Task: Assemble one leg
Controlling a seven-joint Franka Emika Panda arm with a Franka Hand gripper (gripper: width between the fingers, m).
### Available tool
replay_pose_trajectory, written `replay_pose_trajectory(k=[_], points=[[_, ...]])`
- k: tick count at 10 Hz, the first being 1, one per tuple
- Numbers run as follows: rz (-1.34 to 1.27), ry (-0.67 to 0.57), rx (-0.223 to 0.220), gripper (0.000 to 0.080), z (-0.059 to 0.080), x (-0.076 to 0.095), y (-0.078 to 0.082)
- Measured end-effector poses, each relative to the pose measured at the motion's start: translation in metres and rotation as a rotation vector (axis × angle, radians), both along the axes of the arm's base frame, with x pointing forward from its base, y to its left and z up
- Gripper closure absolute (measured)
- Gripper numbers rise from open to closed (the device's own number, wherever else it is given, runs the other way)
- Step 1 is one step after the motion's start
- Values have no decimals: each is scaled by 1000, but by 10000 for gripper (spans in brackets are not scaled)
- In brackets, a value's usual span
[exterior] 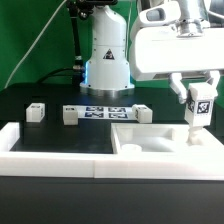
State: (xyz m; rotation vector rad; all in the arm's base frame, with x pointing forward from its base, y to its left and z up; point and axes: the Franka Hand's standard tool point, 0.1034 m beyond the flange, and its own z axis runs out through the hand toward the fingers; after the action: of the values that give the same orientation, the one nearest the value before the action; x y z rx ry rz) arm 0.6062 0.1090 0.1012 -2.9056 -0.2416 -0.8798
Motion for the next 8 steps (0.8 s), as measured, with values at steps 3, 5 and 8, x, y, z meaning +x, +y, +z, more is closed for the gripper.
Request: replay_pose_trajectory(k=[3,5,8], points=[[-4,4,2,508,-10,1,0],[-6,-5,4,508,-12,3,0],[-3,-31,6,508,-13,3,6]])
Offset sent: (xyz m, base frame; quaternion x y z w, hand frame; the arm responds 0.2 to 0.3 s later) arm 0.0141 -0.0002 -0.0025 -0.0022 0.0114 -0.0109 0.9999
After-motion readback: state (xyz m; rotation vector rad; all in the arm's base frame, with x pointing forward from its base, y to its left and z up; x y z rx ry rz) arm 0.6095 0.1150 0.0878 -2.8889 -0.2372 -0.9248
